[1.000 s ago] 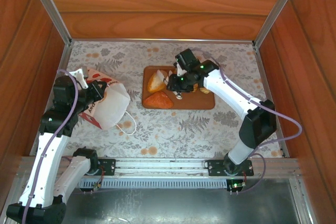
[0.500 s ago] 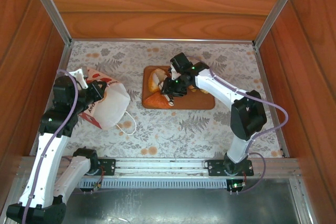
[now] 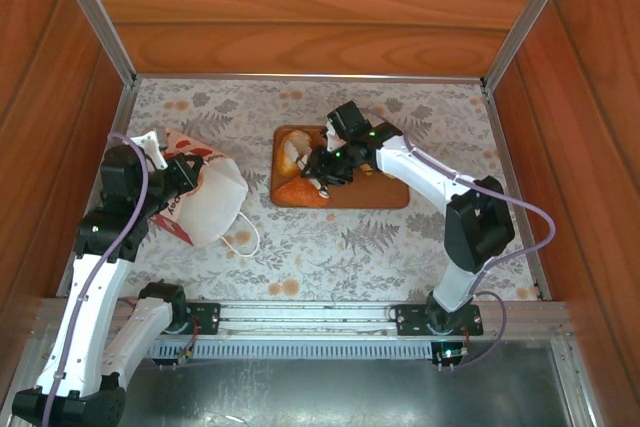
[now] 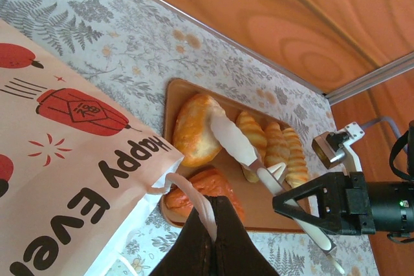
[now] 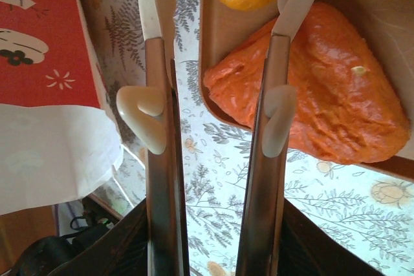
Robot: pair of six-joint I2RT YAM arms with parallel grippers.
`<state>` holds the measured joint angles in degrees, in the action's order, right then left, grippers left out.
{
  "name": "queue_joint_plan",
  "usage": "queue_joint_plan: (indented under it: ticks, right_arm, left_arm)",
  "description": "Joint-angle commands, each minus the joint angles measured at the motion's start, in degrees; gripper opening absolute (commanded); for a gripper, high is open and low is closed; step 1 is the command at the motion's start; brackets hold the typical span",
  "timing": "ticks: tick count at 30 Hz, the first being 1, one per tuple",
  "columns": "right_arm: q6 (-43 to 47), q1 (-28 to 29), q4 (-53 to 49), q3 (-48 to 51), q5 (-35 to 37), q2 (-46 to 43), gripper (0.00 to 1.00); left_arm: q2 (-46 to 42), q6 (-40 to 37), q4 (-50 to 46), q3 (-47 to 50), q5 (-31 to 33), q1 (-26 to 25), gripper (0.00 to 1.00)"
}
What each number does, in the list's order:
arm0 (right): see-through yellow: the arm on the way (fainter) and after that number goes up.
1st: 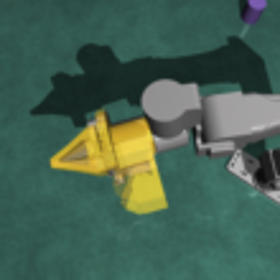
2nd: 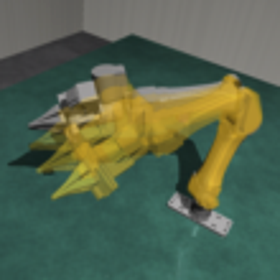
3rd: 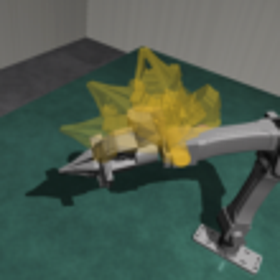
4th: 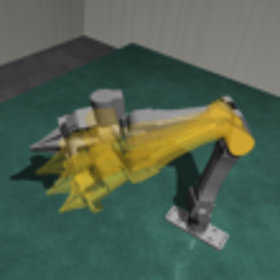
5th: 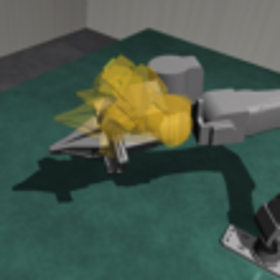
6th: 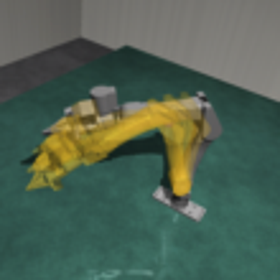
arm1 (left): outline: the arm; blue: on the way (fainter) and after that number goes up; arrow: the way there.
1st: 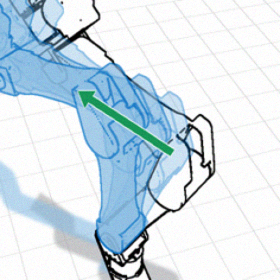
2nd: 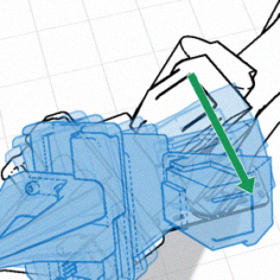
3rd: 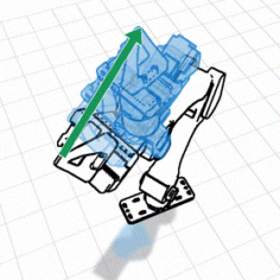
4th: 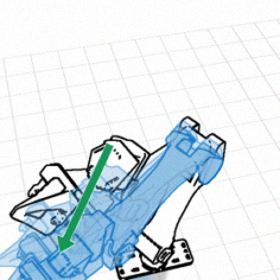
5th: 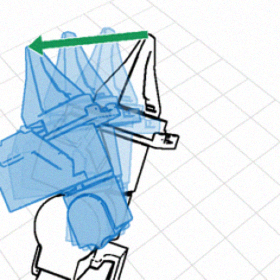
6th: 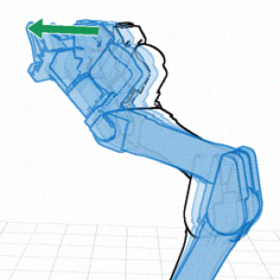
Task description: Take the fake bread out of the paper bag
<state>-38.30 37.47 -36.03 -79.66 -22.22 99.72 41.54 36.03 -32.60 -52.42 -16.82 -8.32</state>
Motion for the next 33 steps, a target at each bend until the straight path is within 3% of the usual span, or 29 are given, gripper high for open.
queue_joint_plan:
  ticks: [1, 8, 12, 20, 30, 33]
  right_arm:
    - [-1.33, 0.07, 1.78, 0.47, -1.96, -2.89, 0.45]
    - [0.08, 0.06, -1.59, 2.01, 6.60, -11.43, 0.45]
    - [2.28, 0.09, 2.62, 6.76, 8.64, -19.68, 0.45]
    - [6.54, 1.50, 6.79, 13.66, -4.59, -30.11, 0.41]
    - [13.01, 18.81, 8.05, 16.73, -1.07, -29.22, 0.42]
    - [15.62, 23.73, 7.89, 15.88, 3.78, -26.26, 0.42]
  left_arm:
    - [-0.12, -0.16, 0.96, -0.58, -0.72, -0.36, 0.00]
    - [-1.20, -0.25, 0.96, -0.31, -0.40, -0.33, 0.00]
    - [-1.79, -1.08, 0.84, -0.36, -0.65, -0.34, 0.00]
    - [-2.52, -3.74, 0.26, -0.38, -0.41, -0.32, 0.00]
    - [-1.32, -3.07, 0.18, -0.83, -1.39, -0.31, 0.00]
    - [-2.04, -3.07, 0.15, -0.61, -0.85, -0.31, 0.00]
